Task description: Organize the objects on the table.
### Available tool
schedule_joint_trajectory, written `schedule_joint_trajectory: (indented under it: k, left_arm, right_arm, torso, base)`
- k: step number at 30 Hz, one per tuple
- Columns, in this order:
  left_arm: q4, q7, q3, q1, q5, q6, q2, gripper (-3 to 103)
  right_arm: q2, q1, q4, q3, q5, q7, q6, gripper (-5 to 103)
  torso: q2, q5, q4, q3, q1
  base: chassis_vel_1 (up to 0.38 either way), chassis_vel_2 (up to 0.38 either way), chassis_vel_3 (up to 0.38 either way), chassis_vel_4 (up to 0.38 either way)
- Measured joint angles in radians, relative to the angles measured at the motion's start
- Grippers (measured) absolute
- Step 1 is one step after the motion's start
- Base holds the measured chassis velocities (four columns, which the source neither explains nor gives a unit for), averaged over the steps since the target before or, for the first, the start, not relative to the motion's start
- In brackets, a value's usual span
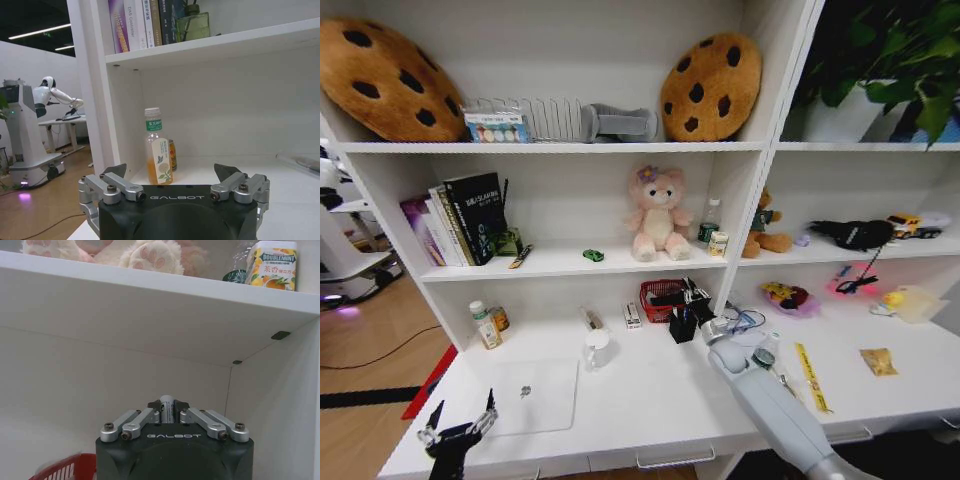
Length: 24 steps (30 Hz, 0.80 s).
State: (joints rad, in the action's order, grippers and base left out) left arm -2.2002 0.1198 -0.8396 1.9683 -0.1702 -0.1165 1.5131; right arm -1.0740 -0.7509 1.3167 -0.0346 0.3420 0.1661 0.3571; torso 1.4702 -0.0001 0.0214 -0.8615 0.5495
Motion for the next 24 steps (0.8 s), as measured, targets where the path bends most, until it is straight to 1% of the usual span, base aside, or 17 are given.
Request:
schedule_joint_trajectory:
  k: [3, 4, 5, 9, 11, 14, 15, 18, 19, 21, 22, 23, 24]
  left_arm:
    - [-0.006, 0.0, 0.001, 0.002, -0.001, 0.002, 0.0, 99]
    - [-0.006, 0.0, 0.001, 0.002, -0.001, 0.002, 0.0, 99]
    - [-0.006, 0.0, 0.001, 0.002, -0.001, 0.002, 0.0, 99]
    - [-0.009, 0.0, -0.001, 0.003, -0.003, 0.003, -0.001, 98]
    - [-0.012, 0.0, -0.002, 0.004, -0.007, 0.005, -0.003, 98]
    - [-0.013, 0.0, -0.002, 0.004, -0.008, 0.005, -0.003, 98]
    - [-0.013, 0.0, -0.002, 0.005, -0.008, 0.005, -0.003, 98]
    - [-0.015, 0.0, -0.002, 0.006, -0.005, 0.005, 0.001, 98]
    - [-0.015, 0.0, -0.002, 0.006, -0.005, 0.005, 0.001, 98]
    - [-0.019, 0.0, -0.003, 0.007, -0.004, 0.005, 0.002, 98]
    - [-0.019, 0.0, -0.003, 0.007, -0.004, 0.005, 0.002, 98]
    - [-0.023, 0.0, -0.004, 0.008, -0.005, 0.005, 0.002, 97]
    - [-0.026, 0.0, -0.005, 0.008, -0.006, 0.005, 0.001, 97]
  right_arm:
    - [-0.024, 0.013, -0.034, 0.016, -0.028, 0.02, 0.022, 25]
    - [-0.024, 0.013, -0.034, 0.016, -0.028, 0.02, 0.022, 25]
    - [-0.028, 0.013, -0.037, 0.017, -0.031, 0.022, 0.023, 28]
    - [-0.034, 0.007, -0.037, 0.018, -0.038, 0.027, 0.023, 30]
    - [-0.037, -0.004, -0.03, 0.016, -0.041, 0.029, 0.023, 35]
    - [-0.036, -0.01, -0.024, 0.012, -0.042, 0.029, 0.021, 35]
    - [-0.035, -0.015, -0.018, 0.008, -0.041, 0.029, 0.018, 37]
    - [-0.005, -0.063, 0.053, -0.019, -0.008, 0.024, -0.012, 54]
    - [-0.005, -0.063, 0.053, -0.019, -0.008, 0.024, -0.012, 54]
    - [0.031, -0.125, 0.141, -0.044, 0.028, 0.022, -0.05, 65]
    - [0.031, -0.125, 0.141, -0.044, 0.028, 0.022, -0.05, 65]
    - [0.057, -0.176, 0.222, -0.064, 0.039, 0.038, -0.088, 70]
    - [0.073, -0.21, 0.28, -0.079, 0.043, 0.059, -0.118, 75]
  torso:
    - [0.0, 0.0002, -0.0002, 0.0, 0.0]
    - [0.0, 0.0002, -0.0002, 0.0, 0.0]
    - [0.0, 0.0001, -0.0002, 0.0, 0.0]
    - [0.0, 0.0002, -0.0002, 0.0, 0.0]
    - [0.0, 0.0001, -0.0001, 0.0, 0.0]
    - [0.0, 0.0002, -0.0002, 0.0, 0.0]
    - [0.0, 0.0002, -0.0002, 0.0, 0.0]
    - [0.0, 0.0001, -0.0003, 0.0, 0.0]
    - [0.0, 0.0001, -0.0003, 0.0, 0.0]
    - [0.0, 0.0002, -0.0001, 0.0, 0.0]
    - [0.0, 0.0002, -0.0001, 0.0, 0.0]
    - [0.0, 0.0003, 0.0003, 0.0, 0.0]
    - [0.0, 0.0003, 0.0001, 0.0, 0.0]
  base:
    - [0.0, 0.0, 0.0, 0.0]
    - [0.0, 0.0, 0.0, 0.0]
    - [0.0, 0.0, 0.0, 0.0]
    - [0.0, 0.0, 0.0, 0.0]
    - [0.0, 0.0, 0.0, 0.0]
    - [0.0, 0.0, 0.0, 0.0]
    - [0.0, 0.0, 0.0, 0.0]
    - [0.0, 0.0, 0.0, 0.0]
    - [0.0, 0.0, 0.0, 0.0]
    - [0.0, 0.0, 0.0, 0.0]
    - [0.0, 0.0, 0.0, 0.0]
    - [0.0, 0.0, 0.0, 0.0]
    - [0.0, 0.0, 0.0, 0.0]
